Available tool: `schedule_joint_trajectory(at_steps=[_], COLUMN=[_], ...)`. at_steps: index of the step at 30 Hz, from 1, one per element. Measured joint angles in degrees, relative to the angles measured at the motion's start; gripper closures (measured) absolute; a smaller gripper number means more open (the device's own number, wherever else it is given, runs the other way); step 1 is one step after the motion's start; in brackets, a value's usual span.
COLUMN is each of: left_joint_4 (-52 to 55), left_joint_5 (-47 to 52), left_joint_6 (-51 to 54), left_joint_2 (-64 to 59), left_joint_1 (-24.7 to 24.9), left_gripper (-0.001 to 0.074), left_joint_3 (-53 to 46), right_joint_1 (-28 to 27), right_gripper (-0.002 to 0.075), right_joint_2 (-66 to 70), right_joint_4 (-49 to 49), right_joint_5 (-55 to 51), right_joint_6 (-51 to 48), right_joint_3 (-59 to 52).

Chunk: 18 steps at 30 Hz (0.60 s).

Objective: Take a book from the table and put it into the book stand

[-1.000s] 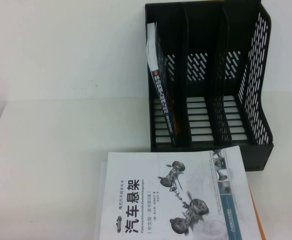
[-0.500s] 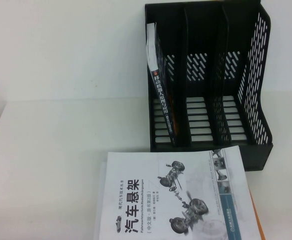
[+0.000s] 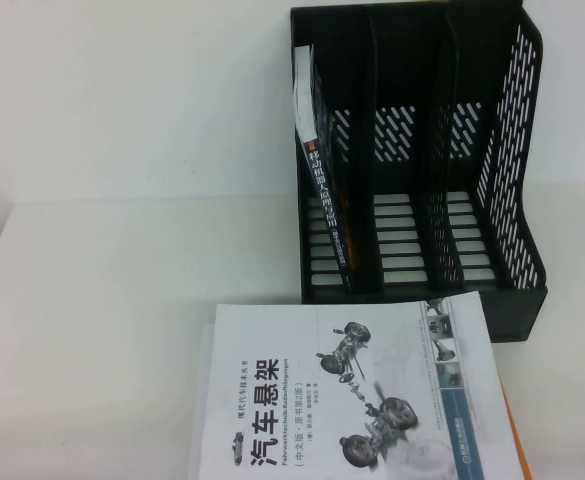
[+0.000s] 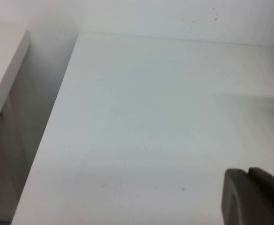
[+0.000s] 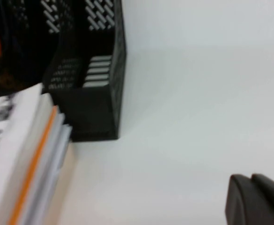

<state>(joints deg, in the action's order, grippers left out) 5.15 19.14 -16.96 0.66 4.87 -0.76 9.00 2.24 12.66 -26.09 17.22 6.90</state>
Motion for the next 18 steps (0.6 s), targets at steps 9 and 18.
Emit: schedule_joint_trajectory(at_steps=[9,18], left_joint_4=[0.0,0.0], left_joint_5=[0.0,0.0], left_joint_6=[0.0,0.0], left_joint_2=[0.0,0.0], left_joint_1=[0.0,0.0], left_gripper=[0.0737,0.0737], left_joint_3=[0.0,0.0], right_joint_1=[-8.26,-9.64], right_gripper=[0.0727,0.0727], right_joint_2=[-2.79,-2.89], right_joint_4=[-4.04,-4.24], right_joint_5=[7.69,7.06], right_joint_6=[-8.5,-17.22], right_joint_3=[-8.34,-8.34])
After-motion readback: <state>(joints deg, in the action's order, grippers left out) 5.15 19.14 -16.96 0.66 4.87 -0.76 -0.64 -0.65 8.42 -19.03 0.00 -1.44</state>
